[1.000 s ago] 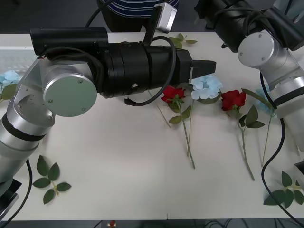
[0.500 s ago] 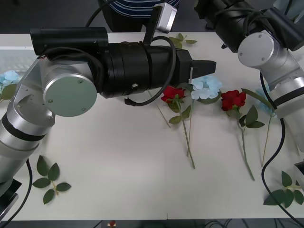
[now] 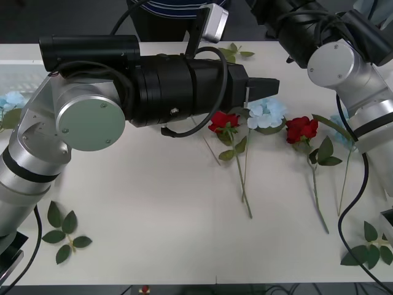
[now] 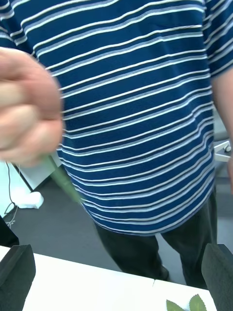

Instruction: Place the red flowers into the right box and the blue flowers into the left box. If a person shows an open palm, hand one flower to the person first, then continue sorting.

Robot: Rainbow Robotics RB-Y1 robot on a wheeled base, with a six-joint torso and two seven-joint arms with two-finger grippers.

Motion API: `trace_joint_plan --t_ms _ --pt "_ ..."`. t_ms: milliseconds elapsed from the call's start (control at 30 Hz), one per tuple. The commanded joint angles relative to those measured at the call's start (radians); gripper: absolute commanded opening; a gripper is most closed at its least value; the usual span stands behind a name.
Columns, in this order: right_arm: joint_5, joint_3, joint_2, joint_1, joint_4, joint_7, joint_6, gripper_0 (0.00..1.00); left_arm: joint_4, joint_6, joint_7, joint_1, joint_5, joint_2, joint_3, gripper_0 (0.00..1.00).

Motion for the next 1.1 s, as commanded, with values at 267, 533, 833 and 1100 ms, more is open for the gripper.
trace_joint_plan --t_ms 267,533,833,1100 --pt "-0.029 0.026 -0.023 0.009 0.006 0.018 0.002 1.0 -0.029 -0.008 -0.031 -0.013 0.002 0.008 0.006 1.0" --pt "-0.229 0.029 -0.154 0.008 -0.031 0.02 0.148 1.0 -0.027 -0.006 -0.001 -0.018 0.019 0.01 0.036 1.0" --pt "-0.411 -0.064 -0.416 0.001 -0.08 -0.022 0.692 1.0 0.059 0.136 0.281 -0.044 -0.061 0.01 0.038 1.0" --pt "-0.463 -0.12 -0.586 -0.022 -0.168 -0.308 1.169 1.0 0.169 0.296 0.477 -0.101 -0.252 -0.021 0.012 1.0"
